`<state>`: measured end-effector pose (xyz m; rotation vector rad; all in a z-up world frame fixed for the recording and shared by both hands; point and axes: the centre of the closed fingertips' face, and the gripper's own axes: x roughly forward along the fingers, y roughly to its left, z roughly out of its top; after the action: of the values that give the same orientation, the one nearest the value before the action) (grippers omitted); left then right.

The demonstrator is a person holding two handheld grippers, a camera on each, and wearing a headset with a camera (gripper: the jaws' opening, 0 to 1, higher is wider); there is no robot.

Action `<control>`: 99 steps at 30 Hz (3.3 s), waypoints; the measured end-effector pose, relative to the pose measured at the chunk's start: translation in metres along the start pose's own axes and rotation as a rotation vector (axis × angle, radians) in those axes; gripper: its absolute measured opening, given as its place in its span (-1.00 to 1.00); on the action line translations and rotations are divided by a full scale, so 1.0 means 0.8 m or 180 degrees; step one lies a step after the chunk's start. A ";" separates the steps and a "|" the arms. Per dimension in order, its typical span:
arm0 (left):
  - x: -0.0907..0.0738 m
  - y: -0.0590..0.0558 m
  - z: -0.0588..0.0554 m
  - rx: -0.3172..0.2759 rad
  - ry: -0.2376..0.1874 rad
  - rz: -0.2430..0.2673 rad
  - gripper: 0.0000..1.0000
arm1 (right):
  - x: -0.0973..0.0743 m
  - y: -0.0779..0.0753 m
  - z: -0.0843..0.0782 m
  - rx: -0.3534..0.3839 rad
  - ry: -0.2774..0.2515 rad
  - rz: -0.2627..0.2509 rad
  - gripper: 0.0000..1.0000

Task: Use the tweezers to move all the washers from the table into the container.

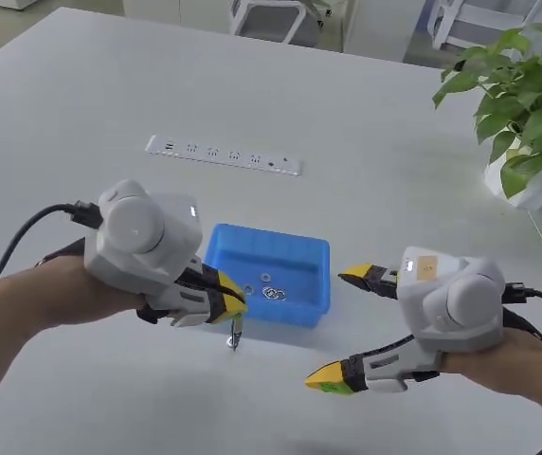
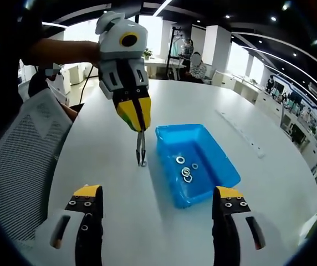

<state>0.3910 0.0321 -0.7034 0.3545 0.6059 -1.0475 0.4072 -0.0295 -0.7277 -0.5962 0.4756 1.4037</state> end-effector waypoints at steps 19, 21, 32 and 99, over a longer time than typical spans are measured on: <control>0.002 -0.002 -0.002 0.0247 0.0151 -0.0246 -0.87 | 0.053 0.025 0.030 -0.0427 0.0071 0.0615 -0.28; 0.002 0.000 -0.003 0.0263 0.0176 -0.0265 -0.87 | 0.060 0.028 0.031 -0.0445 0.0087 0.0681 -0.33; 0.008 0.008 -0.006 0.0262 0.0258 -0.0296 -0.87 | 0.096 0.033 0.035 -0.0522 0.0151 0.0869 -0.53; -0.031 -0.003 -0.013 -0.0065 -0.0005 -0.0157 0.06 | 0.092 0.037 0.059 -0.0776 0.0336 0.0990 -0.84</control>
<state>0.3773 0.0540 -0.6958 0.3222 0.6261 -1.0879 0.3849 0.0588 -0.7416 -0.8223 0.5001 1.7478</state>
